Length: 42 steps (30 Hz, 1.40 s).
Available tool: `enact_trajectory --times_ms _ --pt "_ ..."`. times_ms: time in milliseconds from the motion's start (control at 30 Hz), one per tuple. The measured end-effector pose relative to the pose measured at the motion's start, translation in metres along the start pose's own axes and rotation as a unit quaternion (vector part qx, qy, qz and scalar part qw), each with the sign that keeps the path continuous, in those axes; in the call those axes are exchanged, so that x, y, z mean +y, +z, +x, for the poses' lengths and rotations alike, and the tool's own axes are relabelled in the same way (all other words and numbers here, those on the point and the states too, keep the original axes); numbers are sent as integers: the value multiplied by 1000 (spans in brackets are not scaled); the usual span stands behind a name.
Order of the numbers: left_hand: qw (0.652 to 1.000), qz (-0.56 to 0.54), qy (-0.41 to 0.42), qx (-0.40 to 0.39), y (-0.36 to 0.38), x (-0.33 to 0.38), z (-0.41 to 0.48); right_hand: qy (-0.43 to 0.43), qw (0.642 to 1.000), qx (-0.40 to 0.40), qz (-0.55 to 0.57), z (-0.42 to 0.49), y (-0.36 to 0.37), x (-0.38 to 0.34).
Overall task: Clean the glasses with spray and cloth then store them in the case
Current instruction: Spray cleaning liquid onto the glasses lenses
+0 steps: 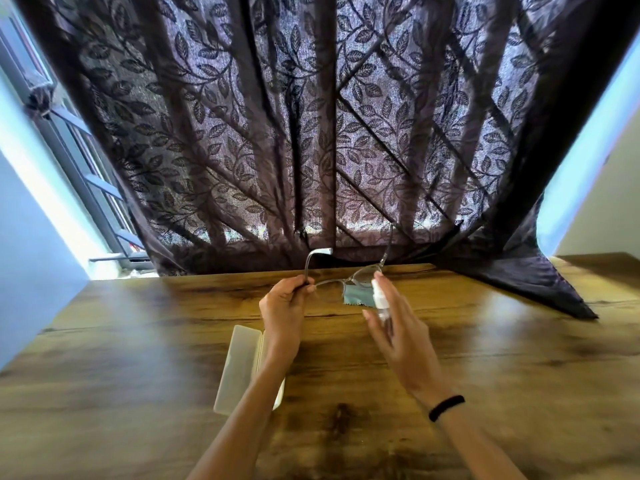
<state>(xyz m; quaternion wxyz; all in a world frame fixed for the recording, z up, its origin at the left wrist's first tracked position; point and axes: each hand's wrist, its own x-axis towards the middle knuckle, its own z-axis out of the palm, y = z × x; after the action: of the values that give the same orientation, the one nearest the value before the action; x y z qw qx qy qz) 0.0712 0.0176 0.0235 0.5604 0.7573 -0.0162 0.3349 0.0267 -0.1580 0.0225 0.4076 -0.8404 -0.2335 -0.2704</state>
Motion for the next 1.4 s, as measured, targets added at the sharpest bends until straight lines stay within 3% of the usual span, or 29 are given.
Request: enact_trajectory --times_ms 233,667,867,1167,1300,1400 --pt "999 8 22 22 -4 1 -1 0 999 -39 10 18 16 -23" --pt "999 -1 35 15 -3 3 -3 11 1000 -23 9 24 16 -22" --pt "999 5 39 18 -4 1 -2 31 998 24 57 23 10 -21" --pt "998 13 45 29 -6 -2 1 37 997 61 -37 21 -23 6" --pt "999 10 45 21 -4 -3 0 32 997 56 -51 19 -23 13" --pt "999 10 47 16 -4 -2 -1 35 994 96 -32 17 -20 14"
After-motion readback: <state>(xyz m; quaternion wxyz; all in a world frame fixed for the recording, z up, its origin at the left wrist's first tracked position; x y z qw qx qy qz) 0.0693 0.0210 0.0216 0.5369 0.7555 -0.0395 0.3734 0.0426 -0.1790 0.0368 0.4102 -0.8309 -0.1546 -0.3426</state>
